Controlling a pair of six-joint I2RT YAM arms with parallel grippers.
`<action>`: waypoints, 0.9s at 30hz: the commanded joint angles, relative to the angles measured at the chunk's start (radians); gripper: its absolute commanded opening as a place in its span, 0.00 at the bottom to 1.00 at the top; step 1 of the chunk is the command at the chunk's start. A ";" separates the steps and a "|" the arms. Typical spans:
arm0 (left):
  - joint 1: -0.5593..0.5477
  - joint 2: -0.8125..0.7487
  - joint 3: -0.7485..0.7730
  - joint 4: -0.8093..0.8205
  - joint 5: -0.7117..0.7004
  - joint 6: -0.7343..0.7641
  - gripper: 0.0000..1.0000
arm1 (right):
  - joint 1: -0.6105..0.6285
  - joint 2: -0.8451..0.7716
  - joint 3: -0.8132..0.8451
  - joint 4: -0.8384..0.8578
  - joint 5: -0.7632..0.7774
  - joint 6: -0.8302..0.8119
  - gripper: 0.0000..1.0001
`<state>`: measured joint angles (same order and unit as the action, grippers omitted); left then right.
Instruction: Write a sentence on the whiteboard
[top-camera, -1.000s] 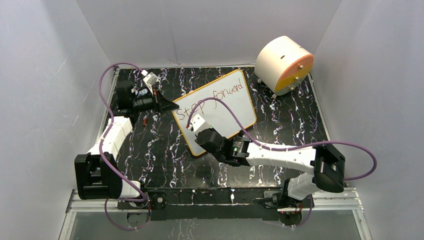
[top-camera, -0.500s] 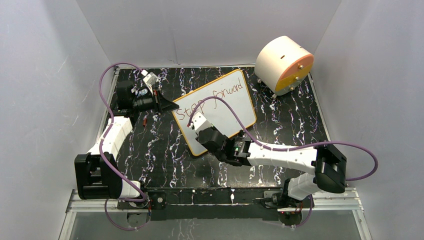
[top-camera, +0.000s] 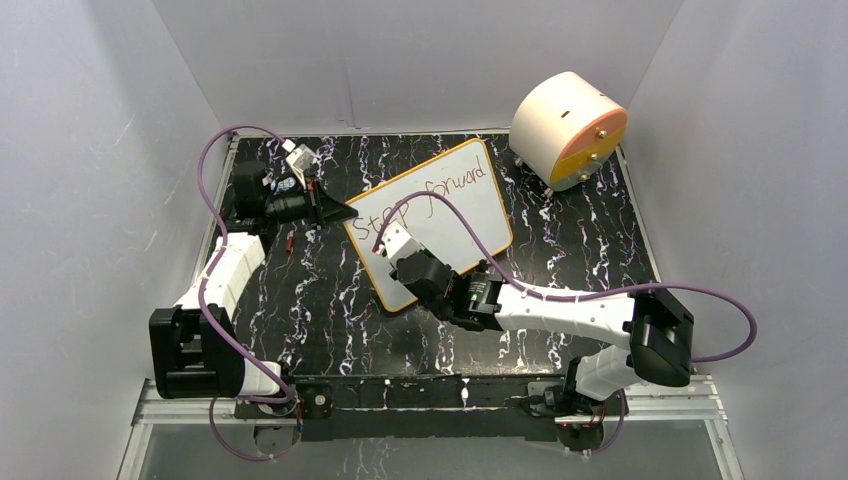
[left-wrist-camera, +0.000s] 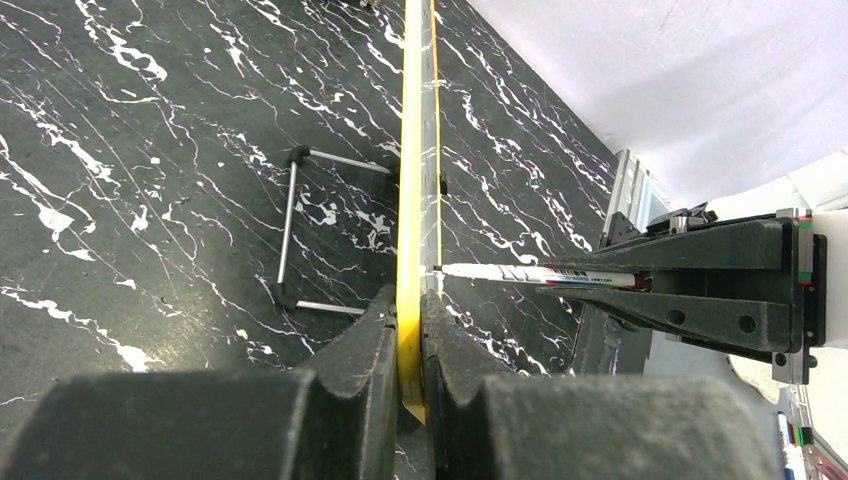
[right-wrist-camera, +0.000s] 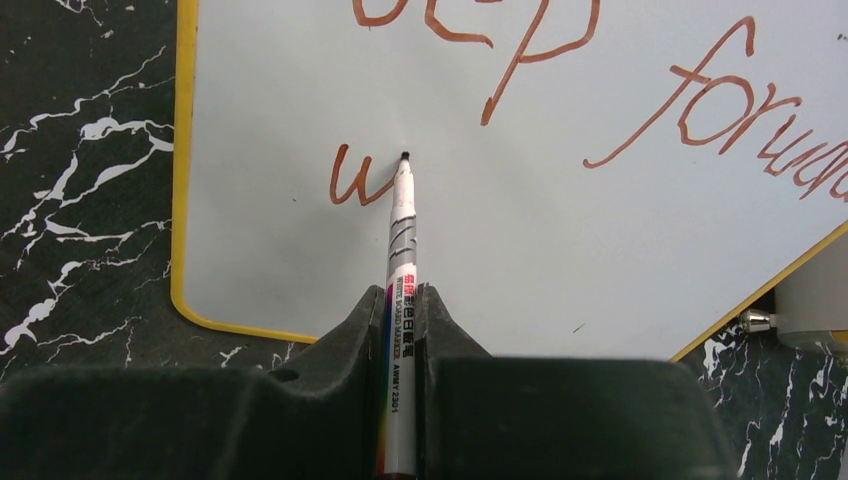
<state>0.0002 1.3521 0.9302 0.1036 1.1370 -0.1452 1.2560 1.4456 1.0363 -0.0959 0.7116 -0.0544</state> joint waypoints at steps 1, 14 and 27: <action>-0.015 -0.004 0.002 -0.051 0.053 0.052 0.00 | -0.032 -0.022 0.031 0.110 0.006 -0.009 0.00; -0.014 -0.005 0.002 -0.051 0.028 0.044 0.00 | -0.032 -0.126 -0.030 0.040 -0.018 0.044 0.00; -0.015 -0.004 0.001 -0.051 0.026 0.044 0.00 | -0.045 -0.090 -0.026 0.052 -0.022 0.062 0.00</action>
<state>0.0002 1.3521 0.9302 0.1036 1.1439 -0.1497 1.2171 1.3483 0.9997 -0.0860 0.6807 -0.0044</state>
